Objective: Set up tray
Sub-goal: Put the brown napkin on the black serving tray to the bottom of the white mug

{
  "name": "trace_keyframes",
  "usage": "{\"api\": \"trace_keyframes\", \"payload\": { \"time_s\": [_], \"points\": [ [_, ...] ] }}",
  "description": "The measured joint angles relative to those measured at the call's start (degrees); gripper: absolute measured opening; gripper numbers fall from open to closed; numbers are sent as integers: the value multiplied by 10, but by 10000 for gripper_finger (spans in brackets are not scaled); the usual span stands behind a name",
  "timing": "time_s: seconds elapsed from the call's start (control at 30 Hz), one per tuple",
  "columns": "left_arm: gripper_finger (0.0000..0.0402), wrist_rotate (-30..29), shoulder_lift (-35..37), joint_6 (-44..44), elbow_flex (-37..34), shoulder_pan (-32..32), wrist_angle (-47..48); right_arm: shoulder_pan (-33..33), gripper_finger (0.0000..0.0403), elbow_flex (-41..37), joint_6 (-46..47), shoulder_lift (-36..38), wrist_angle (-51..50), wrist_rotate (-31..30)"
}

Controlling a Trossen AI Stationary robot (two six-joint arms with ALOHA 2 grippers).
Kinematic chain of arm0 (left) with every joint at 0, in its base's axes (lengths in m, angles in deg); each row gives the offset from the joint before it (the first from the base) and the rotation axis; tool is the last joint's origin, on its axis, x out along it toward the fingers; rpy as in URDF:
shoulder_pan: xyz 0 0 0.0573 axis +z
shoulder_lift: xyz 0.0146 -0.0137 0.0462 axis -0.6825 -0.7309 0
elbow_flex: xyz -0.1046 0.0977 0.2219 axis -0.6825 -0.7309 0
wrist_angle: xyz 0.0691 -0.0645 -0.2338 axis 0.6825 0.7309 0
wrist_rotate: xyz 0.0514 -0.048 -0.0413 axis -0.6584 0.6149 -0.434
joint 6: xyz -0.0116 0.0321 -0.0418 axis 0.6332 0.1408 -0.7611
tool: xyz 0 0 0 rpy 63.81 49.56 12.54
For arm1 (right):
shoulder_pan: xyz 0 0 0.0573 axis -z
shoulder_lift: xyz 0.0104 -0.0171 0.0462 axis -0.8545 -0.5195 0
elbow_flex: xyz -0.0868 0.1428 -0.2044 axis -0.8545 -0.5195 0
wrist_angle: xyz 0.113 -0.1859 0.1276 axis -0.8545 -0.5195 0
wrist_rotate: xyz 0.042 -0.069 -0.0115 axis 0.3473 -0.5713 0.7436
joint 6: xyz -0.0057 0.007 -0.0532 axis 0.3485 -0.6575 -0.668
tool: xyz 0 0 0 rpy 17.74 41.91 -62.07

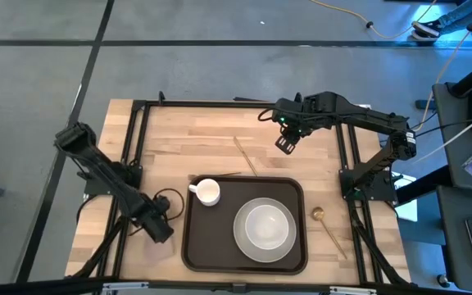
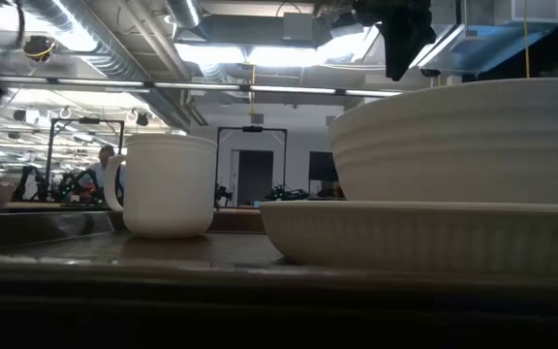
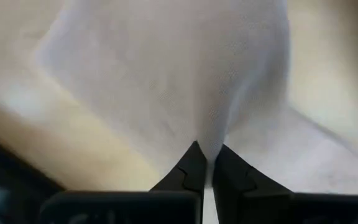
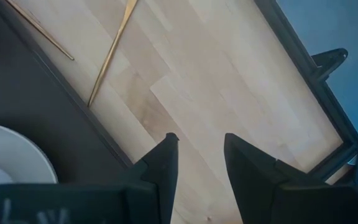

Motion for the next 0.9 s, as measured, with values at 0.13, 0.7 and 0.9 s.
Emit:
{"api": "trace_keyframes", "payload": {
  "time_s": [0.13,0.7,0.9],
  "points": [
    [5,-32,57,8,31,-2,11,0,132,0,0,0,-1,0],
    [4,-151,108,219,250,6,-6,0,132,0,1,0,-2,0],
    [4,-133,44,284,257,30,-33,0,132,0,2,0,-2,0]
  ]
}}
